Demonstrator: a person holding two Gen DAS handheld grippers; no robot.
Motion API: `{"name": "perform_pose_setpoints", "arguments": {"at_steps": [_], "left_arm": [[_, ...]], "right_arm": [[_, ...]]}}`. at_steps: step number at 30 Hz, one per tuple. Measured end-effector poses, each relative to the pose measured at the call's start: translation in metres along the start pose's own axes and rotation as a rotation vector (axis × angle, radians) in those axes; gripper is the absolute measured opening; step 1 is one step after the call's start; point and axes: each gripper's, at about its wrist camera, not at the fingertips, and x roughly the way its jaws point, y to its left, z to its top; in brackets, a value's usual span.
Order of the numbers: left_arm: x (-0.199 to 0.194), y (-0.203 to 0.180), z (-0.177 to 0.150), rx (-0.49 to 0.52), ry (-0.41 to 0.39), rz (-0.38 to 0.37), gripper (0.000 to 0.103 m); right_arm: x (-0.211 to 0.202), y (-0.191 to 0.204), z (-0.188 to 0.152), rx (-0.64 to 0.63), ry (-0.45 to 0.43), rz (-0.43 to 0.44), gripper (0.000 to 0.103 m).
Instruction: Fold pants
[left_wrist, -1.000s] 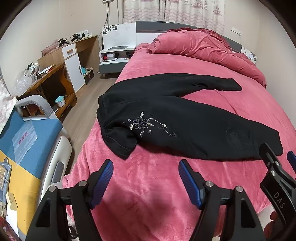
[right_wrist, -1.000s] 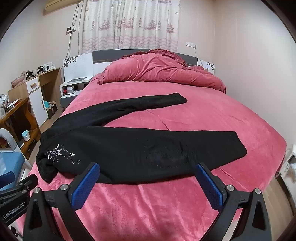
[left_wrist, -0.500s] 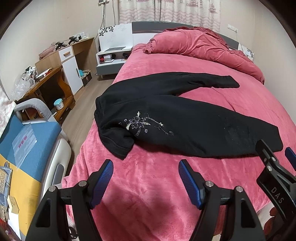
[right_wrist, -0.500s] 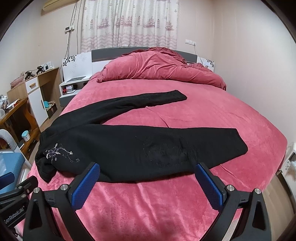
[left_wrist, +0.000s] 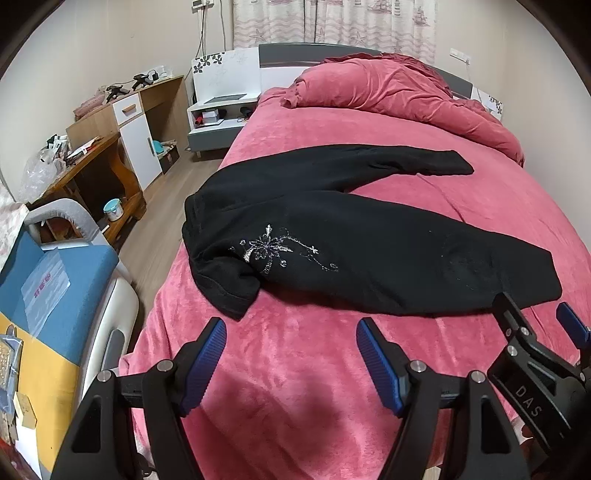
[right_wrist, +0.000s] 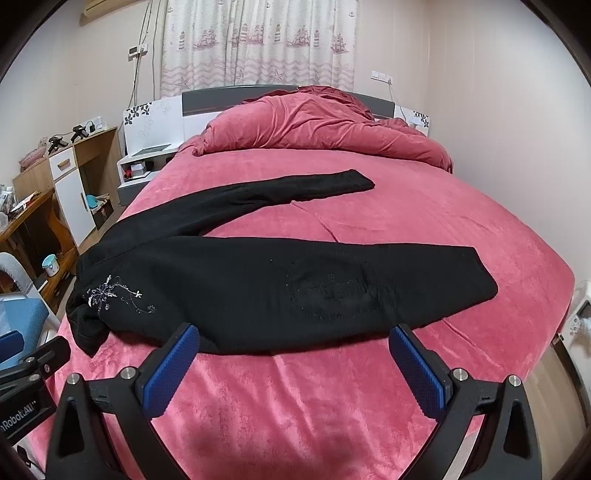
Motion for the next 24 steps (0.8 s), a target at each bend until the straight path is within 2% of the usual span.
{"name": "perform_pose_setpoints", "arguments": {"at_steps": [11,13,15,17,21,23,24], "left_arm": [[0.005,-0.004,-0.002,0.014,0.030,-0.032,0.075],[0.011,-0.002,-0.003,0.024,0.059,-0.080,0.074],[0.017,0.001,-0.006,0.024,0.073,-0.171,0.074],[0.019,0.006,-0.011,0.005,0.047,-0.213,0.074],[0.023,0.018,-0.014,-0.028,-0.006,-0.246,0.075],[0.031,0.027,-0.012,-0.061,0.014,-0.306,0.074],[0.038,0.036,-0.011,-0.113,0.036,-0.366,0.074]], "right_arm": [[0.003,-0.001,-0.001,0.002,0.006,0.008,0.103],[0.005,-0.001,0.000,0.010,0.007,0.015,0.103],[0.008,0.000,0.000,0.006,0.011,0.031,0.103],[0.012,0.002,0.000,-0.007,0.012,0.035,0.103],[0.024,-0.004,-0.001,-0.018,0.010,0.076,0.103],[0.036,-0.009,-0.002,-0.045,0.030,0.115,0.103],[0.042,-0.012,-0.002,-0.055,0.048,0.136,0.103]]}}
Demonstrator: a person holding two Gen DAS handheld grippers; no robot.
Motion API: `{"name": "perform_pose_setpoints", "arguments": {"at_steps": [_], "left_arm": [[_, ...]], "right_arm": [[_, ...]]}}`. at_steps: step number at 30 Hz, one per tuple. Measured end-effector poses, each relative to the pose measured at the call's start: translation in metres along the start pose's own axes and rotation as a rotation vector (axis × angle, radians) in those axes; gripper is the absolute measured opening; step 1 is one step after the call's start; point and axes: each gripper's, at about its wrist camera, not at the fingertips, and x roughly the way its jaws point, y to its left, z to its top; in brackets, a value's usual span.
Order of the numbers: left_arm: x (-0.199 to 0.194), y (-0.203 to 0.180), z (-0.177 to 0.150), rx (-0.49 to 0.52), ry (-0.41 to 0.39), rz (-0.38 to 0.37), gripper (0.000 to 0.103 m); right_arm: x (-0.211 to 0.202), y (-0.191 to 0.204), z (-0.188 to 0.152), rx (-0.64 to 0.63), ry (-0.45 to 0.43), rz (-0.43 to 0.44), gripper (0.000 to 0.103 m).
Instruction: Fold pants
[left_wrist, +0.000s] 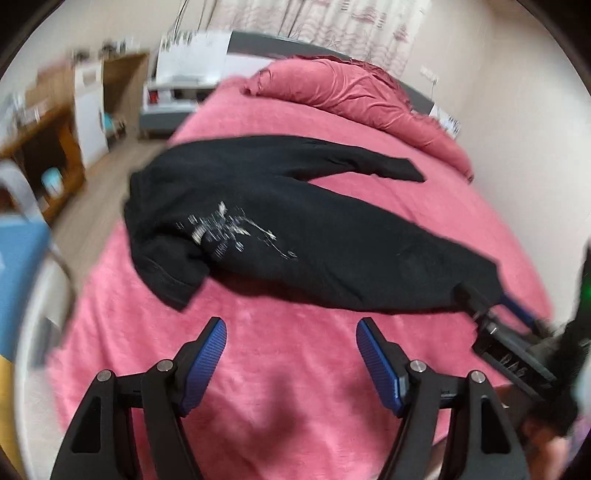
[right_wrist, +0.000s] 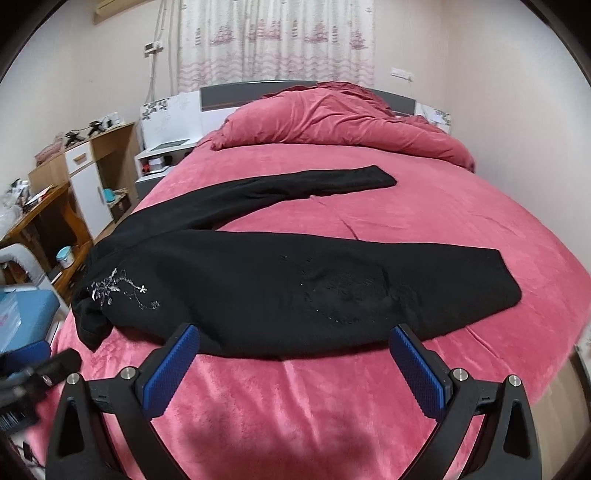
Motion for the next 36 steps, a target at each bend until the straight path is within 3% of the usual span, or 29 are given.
{"name": "perform_pose_setpoints", "arguments": {"at_steps": [2,7,11,19,22,27,30,32,34,36], "left_arm": [[0.007,0.020,0.005,-0.120,0.005,-0.076,0.074],[0.021,0.047,0.016,-0.211,-0.051,-0.040,0.070],[0.031,0.072,0.025,-0.311,-0.081,-0.071,0.061],[0.045,0.129,0.020,-0.576,-0.114,-0.064,0.060],[0.060,0.141,0.016,-0.651,-0.087,-0.071,0.060],[0.086,0.157,0.013,-0.783,-0.100,-0.133,0.060],[0.099,0.162,0.017,-0.820,-0.108,-0.155,0.050],[0.105,0.165,0.019,-0.832,-0.099,-0.161,0.033],[0.108,0.163,0.023,-0.806,-0.084,-0.140,0.024],[0.107,0.162,0.028,-0.771,-0.082,-0.147,0.016]], "right_arm": [[0.014,-0.014,-0.003,0.022,0.045,0.029,0.103],[0.044,-0.062,-0.011,0.188,0.140,0.131,0.103],[0.063,-0.103,-0.016,0.287,0.166,0.098,0.103],[0.099,-0.196,-0.028,0.592,0.215,0.078,0.102],[0.112,-0.231,-0.034,0.716,0.226,0.062,0.095],[0.125,-0.276,-0.035,0.909,0.157,0.077,0.092],[0.135,-0.292,-0.031,0.980,0.128,0.087,0.092],[0.142,-0.299,-0.024,0.998,0.102,0.083,0.092],[0.148,-0.303,-0.019,1.005,0.093,0.068,0.086],[0.155,-0.307,-0.015,1.001,0.098,0.036,0.064]]}}
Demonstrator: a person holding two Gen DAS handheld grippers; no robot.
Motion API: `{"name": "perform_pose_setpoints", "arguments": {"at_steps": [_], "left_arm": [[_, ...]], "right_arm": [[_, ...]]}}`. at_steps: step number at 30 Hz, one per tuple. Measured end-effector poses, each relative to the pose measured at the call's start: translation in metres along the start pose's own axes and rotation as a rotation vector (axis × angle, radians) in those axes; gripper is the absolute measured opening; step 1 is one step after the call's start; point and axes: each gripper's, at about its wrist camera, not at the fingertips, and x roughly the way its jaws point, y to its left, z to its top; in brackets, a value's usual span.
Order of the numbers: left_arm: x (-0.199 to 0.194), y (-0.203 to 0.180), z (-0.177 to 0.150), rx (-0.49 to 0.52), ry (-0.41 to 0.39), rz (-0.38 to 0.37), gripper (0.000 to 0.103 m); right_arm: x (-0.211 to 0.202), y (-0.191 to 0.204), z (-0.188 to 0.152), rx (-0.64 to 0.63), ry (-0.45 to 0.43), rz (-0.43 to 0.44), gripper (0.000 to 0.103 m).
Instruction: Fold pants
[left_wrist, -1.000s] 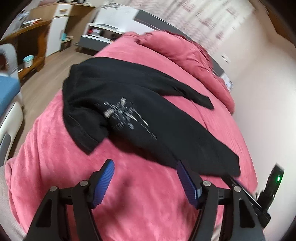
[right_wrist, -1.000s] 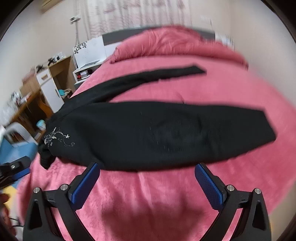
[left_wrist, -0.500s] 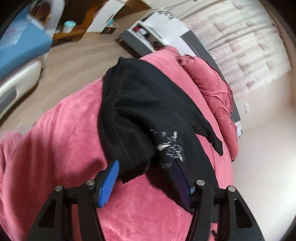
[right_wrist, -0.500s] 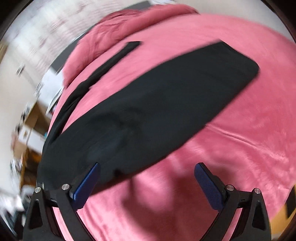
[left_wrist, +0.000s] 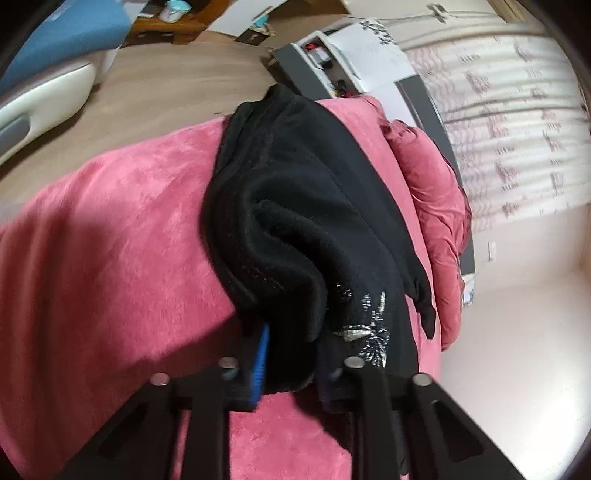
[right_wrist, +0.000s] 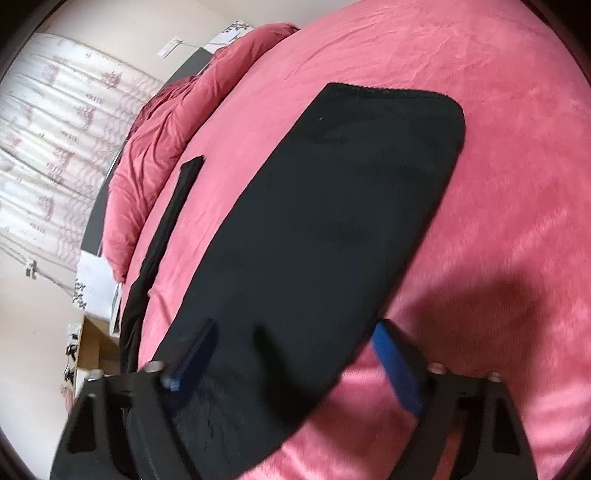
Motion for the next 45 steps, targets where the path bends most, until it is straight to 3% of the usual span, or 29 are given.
{"name": "perform_pose_setpoints", "arguments": {"at_steps": [1,3,6,10,16,22,24,28,30,34,37,38,39,42,45], "left_arm": [[-0.002,-0.003,0.002,0.026,0.005,0.006,0.014],[-0.007,-0.008,0.006,0.072,0.004,0.018,0.012],[-0.025,-0.012,0.010,0.113,-0.021,0.023,0.011],[-0.061,-0.017,0.016,0.192,-0.077,0.036,0.009],[-0.112,-0.008,0.031,0.211,-0.089,0.013,0.007],[-0.144,-0.005,0.016,0.254,-0.068,-0.031,0.006],[-0.163,0.000,0.011,0.256,-0.078,-0.030,0.001],[-0.215,0.031,0.005,0.214,-0.166,0.014,0.000],[-0.222,0.049,0.003,0.204,-0.121,0.055,0.000],[-0.211,0.050,-0.004,0.240,-0.082,0.074,0.000],[-0.187,0.023,-0.011,0.302,-0.043,0.033,0.007],[-0.180,0.014,-0.013,0.324,-0.035,0.034,0.014],[-0.167,-0.002,-0.014,0.367,-0.021,0.036,0.018],[-0.137,-0.039,-0.018,0.453,0.002,0.048,0.024],[-0.093,-0.076,-0.016,0.510,0.048,0.086,0.025]], "right_arm": [[0.001,-0.004,0.002,-0.006,-0.002,-0.014,0.057],[0.004,-0.005,0.008,-0.020,0.000,-0.033,0.030],[0.000,-0.016,0.015,-0.012,-0.002,-0.018,0.017],[-0.023,-0.032,0.016,-0.018,-0.040,-0.019,0.009],[-0.059,-0.032,0.024,-0.098,-0.083,-0.040,0.009],[-0.101,-0.036,0.032,-0.124,-0.139,-0.061,0.008],[-0.116,-0.035,0.033,-0.161,-0.149,-0.071,0.008],[-0.142,-0.046,0.025,-0.204,-0.132,-0.079,0.008],[-0.142,-0.050,0.017,-0.264,-0.104,-0.127,0.008],[-0.118,-0.060,0.018,-0.253,-0.063,-0.166,0.009],[-0.103,-0.053,0.029,-0.285,-0.056,-0.240,0.036],[-0.104,-0.052,0.033,-0.282,-0.068,-0.258,0.048],[-0.109,-0.050,0.039,-0.264,-0.109,-0.301,0.053],[-0.125,-0.040,0.051,-0.206,-0.233,-0.325,0.060],[-0.122,-0.011,0.055,-0.267,-0.270,-0.320,0.065]]}}
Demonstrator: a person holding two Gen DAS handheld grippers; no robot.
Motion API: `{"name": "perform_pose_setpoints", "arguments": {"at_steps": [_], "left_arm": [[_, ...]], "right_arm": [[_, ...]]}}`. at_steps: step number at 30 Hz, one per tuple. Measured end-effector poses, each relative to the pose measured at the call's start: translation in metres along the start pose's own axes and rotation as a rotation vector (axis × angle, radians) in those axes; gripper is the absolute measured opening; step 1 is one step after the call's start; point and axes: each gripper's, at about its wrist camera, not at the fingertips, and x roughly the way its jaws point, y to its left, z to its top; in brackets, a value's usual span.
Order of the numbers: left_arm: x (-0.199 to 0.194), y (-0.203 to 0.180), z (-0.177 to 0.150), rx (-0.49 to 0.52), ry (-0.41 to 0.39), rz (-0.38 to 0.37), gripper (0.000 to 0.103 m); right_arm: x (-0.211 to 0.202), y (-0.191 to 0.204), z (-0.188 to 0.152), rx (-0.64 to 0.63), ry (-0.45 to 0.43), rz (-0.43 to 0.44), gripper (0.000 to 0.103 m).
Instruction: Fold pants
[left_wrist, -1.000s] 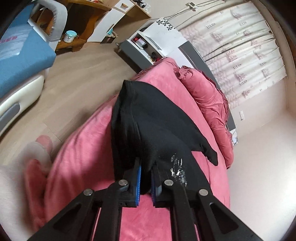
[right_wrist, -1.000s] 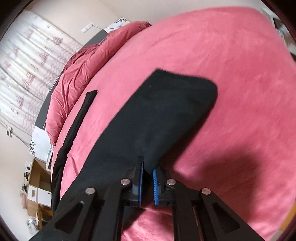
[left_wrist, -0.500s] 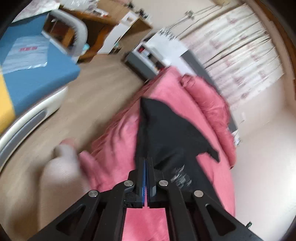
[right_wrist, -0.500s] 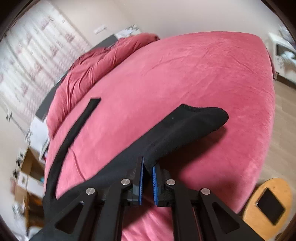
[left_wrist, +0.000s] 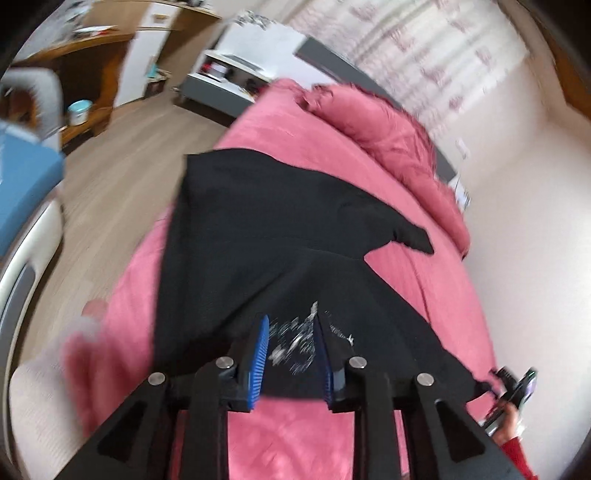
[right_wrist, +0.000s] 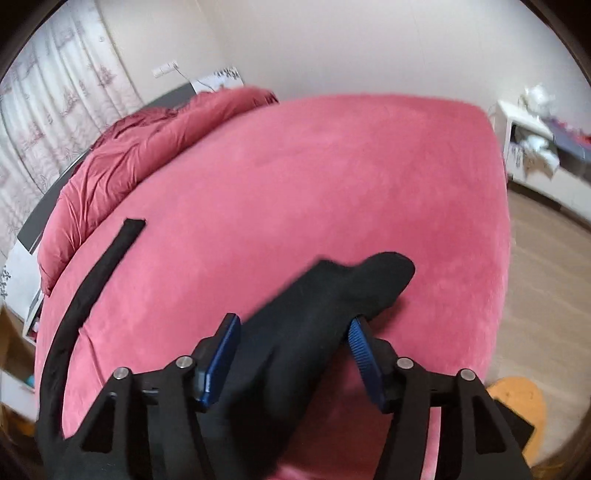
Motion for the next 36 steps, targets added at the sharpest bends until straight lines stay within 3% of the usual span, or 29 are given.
{"name": "perform_pose_setpoints", "arguments": {"at_steps": [3,7,11,18,25,29,32,36], "left_arm": [[0.039,-0.033,0.021,0.030,0.042,0.005,0.025],[0.086,-0.078,0.043,0.093,0.046,-0.003,0.034],[0.134,-0.118,0.054,0.180,0.080,-0.003,0.036],[0.214,-0.180,0.073,0.397,0.108,0.049,0.037],[0.288,-0.191,0.078,0.538,0.151,0.205,0.041],[0.293,-0.189,0.074,0.595,0.109,0.164,0.052],[0.296,-0.189,0.065,0.661,0.071,0.164,0.056],[0.295,-0.187,0.060,0.674,0.041,0.143,0.058]], "right_arm": [[0.009,0.042,0.006,-0.083,-0.001,0.060,0.067],[0.033,0.099,0.011,-0.147,0.032,0.151,0.067],[0.082,0.167,0.015,-0.188,0.141,0.280,0.067],[0.161,0.262,0.021,-0.268,0.215,0.316,0.067],[0.242,0.338,0.032,-0.272,0.267,0.382,0.067],[0.285,0.356,0.036,-0.196,0.308,0.402,0.067],[0.303,0.371,0.044,-0.198,0.268,0.397,0.067],[0.322,0.382,0.058,-0.179,0.238,0.390,0.063]]}}
